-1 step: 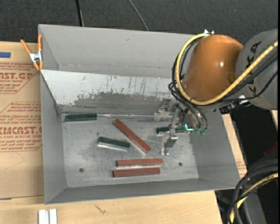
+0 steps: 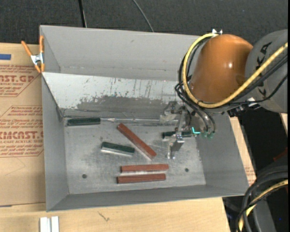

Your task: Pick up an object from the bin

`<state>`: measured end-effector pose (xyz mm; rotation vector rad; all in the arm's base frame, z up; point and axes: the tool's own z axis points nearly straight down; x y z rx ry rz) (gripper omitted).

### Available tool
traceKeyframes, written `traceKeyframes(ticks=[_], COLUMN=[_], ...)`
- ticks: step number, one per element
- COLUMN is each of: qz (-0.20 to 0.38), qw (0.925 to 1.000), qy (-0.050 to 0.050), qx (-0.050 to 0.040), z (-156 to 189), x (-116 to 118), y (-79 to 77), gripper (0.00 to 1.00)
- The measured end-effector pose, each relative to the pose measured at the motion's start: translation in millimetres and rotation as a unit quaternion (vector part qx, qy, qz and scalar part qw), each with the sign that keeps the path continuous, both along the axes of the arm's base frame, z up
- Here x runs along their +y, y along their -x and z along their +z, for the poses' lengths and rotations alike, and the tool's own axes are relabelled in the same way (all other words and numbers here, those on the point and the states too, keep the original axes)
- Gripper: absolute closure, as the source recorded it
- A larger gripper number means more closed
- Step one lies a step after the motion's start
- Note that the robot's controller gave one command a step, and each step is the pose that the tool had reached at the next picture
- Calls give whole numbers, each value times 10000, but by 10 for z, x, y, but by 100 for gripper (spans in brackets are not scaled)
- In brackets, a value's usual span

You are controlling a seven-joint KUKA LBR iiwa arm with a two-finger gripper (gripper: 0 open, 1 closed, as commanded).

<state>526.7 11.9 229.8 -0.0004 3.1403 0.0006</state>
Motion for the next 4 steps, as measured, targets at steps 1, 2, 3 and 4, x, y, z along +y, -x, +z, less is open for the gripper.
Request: traceKeyframes(ticks=[1, 2, 3, 4], qz=[130, 739, 738, 704], qw=[9999, 9973, 9973, 9975], qy=[2, 2, 2, 1], qx=[-46, -15, -15, 4], z=[-402, -1391, -1391, -342], x=[-54, -76, -76, -187], y=[-31, 299, 299, 190], gripper=[0, 100, 100, 100])
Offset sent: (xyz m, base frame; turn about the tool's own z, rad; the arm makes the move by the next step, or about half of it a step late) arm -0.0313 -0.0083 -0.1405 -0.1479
